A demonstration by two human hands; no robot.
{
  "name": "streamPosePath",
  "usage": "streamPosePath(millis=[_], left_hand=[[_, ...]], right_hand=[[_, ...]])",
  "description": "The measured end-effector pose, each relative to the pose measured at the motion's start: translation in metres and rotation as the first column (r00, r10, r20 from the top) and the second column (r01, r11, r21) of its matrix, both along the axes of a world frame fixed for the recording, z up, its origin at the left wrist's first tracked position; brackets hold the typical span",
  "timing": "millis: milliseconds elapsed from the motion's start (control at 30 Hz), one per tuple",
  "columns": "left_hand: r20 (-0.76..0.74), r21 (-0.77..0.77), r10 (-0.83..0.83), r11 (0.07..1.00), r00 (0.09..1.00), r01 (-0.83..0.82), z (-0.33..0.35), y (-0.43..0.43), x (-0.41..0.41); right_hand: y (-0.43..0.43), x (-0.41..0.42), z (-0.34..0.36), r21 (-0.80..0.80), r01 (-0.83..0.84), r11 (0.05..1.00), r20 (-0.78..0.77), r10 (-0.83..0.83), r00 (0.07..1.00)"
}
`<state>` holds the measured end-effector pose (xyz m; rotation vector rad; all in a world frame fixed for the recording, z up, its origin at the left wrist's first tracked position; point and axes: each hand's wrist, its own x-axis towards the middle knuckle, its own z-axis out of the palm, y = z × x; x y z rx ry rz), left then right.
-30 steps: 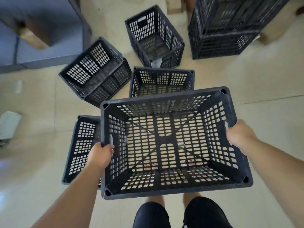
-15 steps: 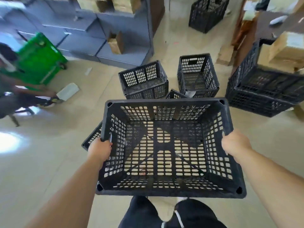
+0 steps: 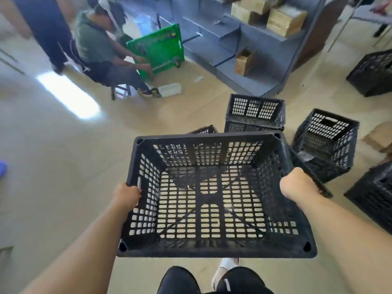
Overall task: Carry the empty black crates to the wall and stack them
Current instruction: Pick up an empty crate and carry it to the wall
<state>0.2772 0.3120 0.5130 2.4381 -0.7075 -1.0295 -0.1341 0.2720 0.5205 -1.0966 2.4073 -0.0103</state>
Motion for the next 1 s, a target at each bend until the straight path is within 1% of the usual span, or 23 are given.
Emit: streamPosePath(millis=[100, 200, 267, 333, 433, 567, 633, 733, 833, 900, 1000], left_hand=[[-0.015, 0.012, 0.123, 0.992, 0.992, -0.123, 0.005, 0.041, 0.037], [-0.045, 0.034, 0.191, 0.981, 0.980, -0.190, 0.002, 0.087, 0.086], [-0.061, 0.025, 0.255, 0.967, 0.965, -0.253, 0.000, 0.123, 0.116], [-0.030, 0.019, 0.334, 0.943, 0.942, -0.333, 0.000, 0.161, 0.139], [-0.029, -0.015, 0.457, 0.889, 0.889, -0.458, 0.005, 0.215, 0.161], [-0.071, -0.043, 0.582, 0.809, 0.810, -0.586, 0.013, 0.282, 0.179], [-0.068, -0.044, 0.654, 0.752, 0.753, -0.657, 0.011, 0.317, 0.183], [-0.043, -0.034, 0.759, 0.649, 0.650, -0.760, 0.009, 0.371, 0.177], [-0.025, -0.054, 0.855, 0.516, 0.517, -0.855, 0.019, 0.421, 0.149], [-0.002, -0.056, 0.903, 0.428, 0.429, -0.902, 0.025, 0.456, 0.128], [0.019, -0.062, 0.957, 0.291, 0.291, -0.955, 0.025, 0.513, 0.099]], right_hand=[[-0.003, 0.048, 0.007, 0.037, -0.122, 0.992, -0.016, 0.123, 0.992], [-0.003, 0.100, 0.017, 0.062, -0.215, 0.975, -0.029, 0.217, 0.976], [0.004, 0.136, 0.022, 0.051, -0.268, 0.962, -0.026, 0.269, 0.963], [0.015, 0.169, 0.026, 0.028, -0.344, 0.939, -0.023, 0.345, 0.938], [0.030, 0.216, 0.031, 0.006, -0.451, 0.892, -0.027, 0.451, 0.892], [0.048, 0.270, 0.035, -0.005, -0.563, 0.826, 0.012, 0.563, 0.826], [0.056, 0.294, 0.039, -0.023, -0.618, 0.786, 0.040, 0.618, 0.785], [0.071, 0.333, 0.046, -0.040, -0.703, 0.710, 0.084, 0.704, 0.705], [0.094, 0.369, 0.052, -0.046, -0.793, 0.607, 0.123, 0.792, 0.599], [0.114, 0.394, 0.056, -0.043, -0.862, 0.505, 0.121, 0.859, 0.497], [0.152, 0.428, 0.058, -0.032, -0.946, 0.322, 0.116, 0.941, 0.317]])
